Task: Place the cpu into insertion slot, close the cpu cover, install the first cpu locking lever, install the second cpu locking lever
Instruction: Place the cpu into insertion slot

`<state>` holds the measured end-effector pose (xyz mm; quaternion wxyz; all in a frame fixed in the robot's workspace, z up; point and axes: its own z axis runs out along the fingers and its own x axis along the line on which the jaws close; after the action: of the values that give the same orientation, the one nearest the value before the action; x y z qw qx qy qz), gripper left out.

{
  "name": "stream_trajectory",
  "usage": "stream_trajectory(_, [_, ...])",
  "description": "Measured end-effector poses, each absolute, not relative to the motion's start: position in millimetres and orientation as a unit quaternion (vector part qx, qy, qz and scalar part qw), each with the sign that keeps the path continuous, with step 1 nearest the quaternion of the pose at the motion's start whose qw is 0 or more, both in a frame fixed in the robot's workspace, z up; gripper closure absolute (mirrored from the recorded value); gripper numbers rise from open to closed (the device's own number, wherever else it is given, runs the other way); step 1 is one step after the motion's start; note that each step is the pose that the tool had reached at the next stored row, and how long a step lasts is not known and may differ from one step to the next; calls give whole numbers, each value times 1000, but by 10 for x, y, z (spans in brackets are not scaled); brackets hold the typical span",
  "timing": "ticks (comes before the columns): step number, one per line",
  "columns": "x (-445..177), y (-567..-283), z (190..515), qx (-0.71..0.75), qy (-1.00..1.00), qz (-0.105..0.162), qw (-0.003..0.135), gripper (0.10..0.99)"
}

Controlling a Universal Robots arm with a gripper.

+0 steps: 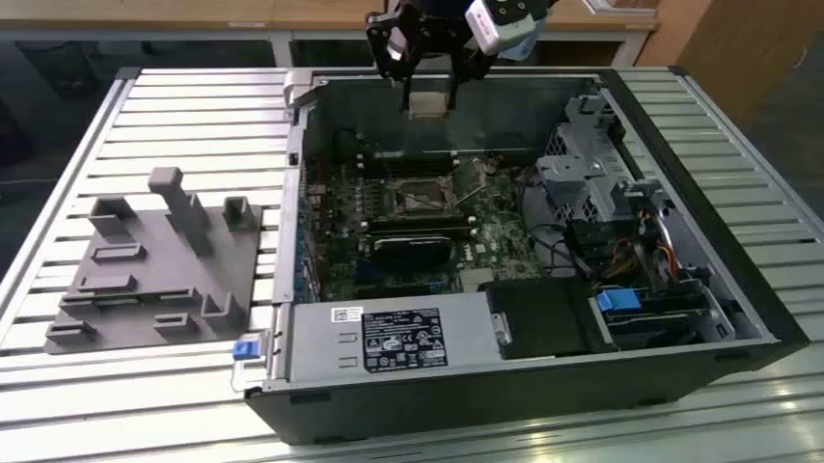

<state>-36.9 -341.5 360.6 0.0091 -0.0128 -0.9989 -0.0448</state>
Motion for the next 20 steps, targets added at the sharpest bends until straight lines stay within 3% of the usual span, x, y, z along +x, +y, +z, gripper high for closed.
stream_trajectory(20, [-369, -3415, 3604, -26, -999, -45, 9, 545])
